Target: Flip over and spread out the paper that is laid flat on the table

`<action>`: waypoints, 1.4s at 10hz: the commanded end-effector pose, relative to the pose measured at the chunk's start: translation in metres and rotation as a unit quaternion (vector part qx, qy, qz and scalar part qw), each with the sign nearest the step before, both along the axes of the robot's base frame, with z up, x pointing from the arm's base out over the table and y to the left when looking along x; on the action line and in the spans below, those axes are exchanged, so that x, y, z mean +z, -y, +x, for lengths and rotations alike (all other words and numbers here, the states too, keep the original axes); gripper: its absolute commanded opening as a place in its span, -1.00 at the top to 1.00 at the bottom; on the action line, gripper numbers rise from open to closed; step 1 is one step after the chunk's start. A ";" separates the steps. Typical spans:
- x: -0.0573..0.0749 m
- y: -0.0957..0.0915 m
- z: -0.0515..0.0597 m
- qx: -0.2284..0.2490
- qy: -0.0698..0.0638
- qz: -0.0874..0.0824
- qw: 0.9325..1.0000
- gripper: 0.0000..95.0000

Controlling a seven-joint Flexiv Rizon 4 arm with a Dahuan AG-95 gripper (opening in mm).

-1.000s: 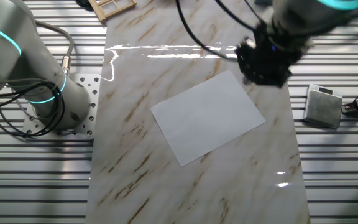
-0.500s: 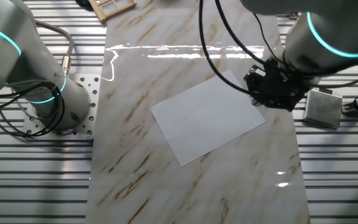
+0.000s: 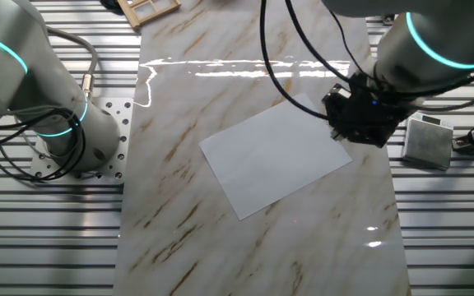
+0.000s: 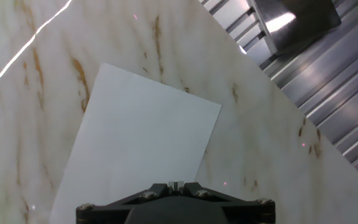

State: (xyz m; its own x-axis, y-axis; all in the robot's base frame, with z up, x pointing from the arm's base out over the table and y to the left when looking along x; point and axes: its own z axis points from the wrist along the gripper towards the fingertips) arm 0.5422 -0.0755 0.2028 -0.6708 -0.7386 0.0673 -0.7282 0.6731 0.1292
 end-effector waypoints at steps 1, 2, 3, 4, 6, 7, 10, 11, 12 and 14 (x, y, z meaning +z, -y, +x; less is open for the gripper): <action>0.000 0.000 0.001 -0.007 -0.009 -0.009 1.000 1.00; -0.004 0.005 0.005 0.005 -0.016 -0.007 1.000 1.00; -0.009 0.011 0.010 0.010 -0.016 -0.005 1.000 1.00; -0.019 0.026 0.020 0.023 -0.014 0.004 1.000 1.00; -0.039 0.046 0.029 0.042 -0.009 0.023 0.999 1.00; -0.046 0.051 0.031 0.047 -0.006 0.027 0.999 1.00; -0.070 0.062 0.033 0.059 0.000 0.026 0.998 1.00; -0.070 0.062 0.032 0.068 0.000 0.019 0.998 1.00; -0.069 0.062 0.032 0.068 0.000 0.017 0.998 1.00; -0.069 0.062 0.033 0.060 0.002 0.016 0.998 1.00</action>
